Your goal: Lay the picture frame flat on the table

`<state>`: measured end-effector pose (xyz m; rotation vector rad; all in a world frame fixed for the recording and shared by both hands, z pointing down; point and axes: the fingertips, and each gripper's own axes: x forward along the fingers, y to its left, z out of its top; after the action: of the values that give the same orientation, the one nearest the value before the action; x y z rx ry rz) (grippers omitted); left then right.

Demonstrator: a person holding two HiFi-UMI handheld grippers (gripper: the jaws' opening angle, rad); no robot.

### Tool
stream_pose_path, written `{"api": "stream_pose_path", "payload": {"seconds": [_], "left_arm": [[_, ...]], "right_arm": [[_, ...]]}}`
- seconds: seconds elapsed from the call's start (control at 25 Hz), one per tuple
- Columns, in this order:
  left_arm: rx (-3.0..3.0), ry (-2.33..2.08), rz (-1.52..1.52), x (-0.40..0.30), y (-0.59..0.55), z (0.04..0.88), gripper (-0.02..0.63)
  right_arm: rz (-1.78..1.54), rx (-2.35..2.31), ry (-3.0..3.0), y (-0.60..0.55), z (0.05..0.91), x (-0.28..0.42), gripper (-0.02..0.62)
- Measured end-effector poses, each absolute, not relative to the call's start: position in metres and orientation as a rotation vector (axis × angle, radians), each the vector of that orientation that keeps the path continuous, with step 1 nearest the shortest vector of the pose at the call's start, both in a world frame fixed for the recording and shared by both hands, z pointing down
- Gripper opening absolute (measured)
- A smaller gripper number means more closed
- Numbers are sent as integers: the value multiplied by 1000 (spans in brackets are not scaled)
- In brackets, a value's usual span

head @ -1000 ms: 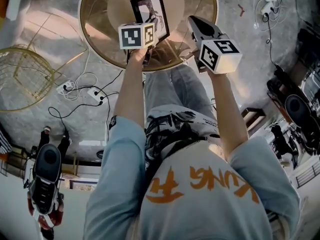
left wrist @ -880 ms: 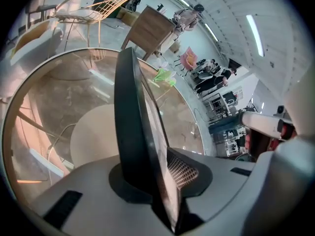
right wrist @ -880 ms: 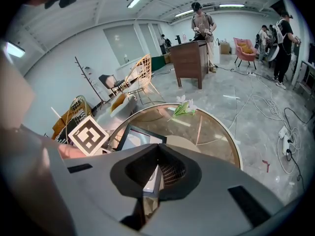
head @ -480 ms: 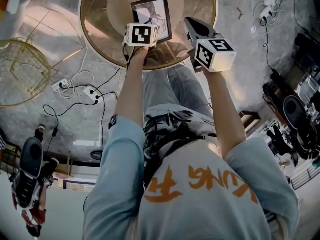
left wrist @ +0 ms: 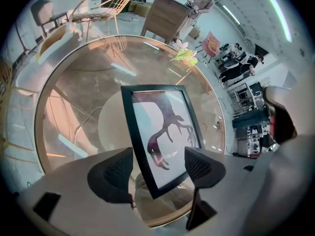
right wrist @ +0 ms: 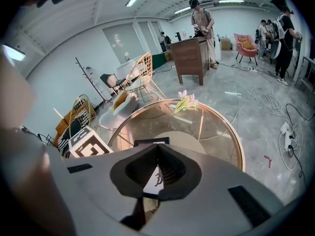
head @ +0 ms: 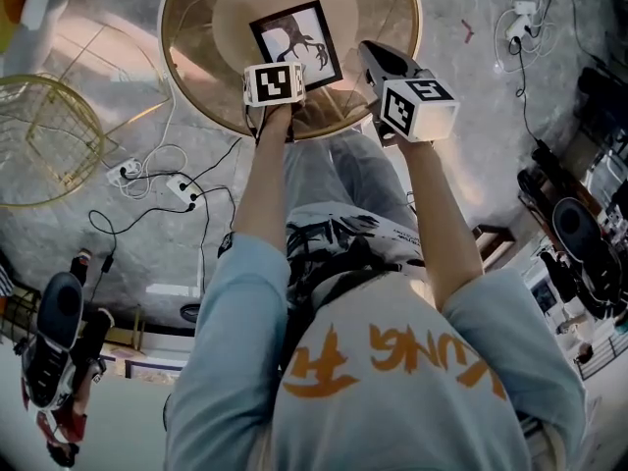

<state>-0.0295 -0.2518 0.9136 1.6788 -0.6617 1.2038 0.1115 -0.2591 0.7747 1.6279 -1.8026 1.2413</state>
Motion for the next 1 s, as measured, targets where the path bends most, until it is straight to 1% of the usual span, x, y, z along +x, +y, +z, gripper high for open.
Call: {"api": "stream_pose_path", "payload": {"seconds": [0.16, 0.32, 0.36, 0.44, 0.6, 0.68, 0.76, 1.0], "left_arm": [[1627, -718, 1118, -31, -253, 893, 333], [1609, -805, 984, -39, -263, 851, 320], [1616, -827, 941, -40, -270, 839, 295], [1625, -875, 840, -41, -283, 808, 214], [1670, -977, 625, -39, -309, 732, 128], [1729, -1011, 574, -36, -318, 700, 76], [1823, -1022, 556, -32, -331, 671, 38], [2015, -1061, 383, -45, -368, 589, 21]], "right_arm": [[1235, 1663, -1810, -257, 757, 117, -2], [1234, 1676, -1824, -253, 730, 115, -2], [1228, 1684, -1828, -255, 724, 115, -2], [1232, 1723, -1823, -255, 711, 117, -2], [1236, 1808, -1830, -257, 684, 120, -2], [1219, 1818, -1857, -260, 669, 118, -2], [1184, 1825, -1892, -271, 653, 118, -2], [1032, 1857, -2018, -312, 593, 108, -2]]}}
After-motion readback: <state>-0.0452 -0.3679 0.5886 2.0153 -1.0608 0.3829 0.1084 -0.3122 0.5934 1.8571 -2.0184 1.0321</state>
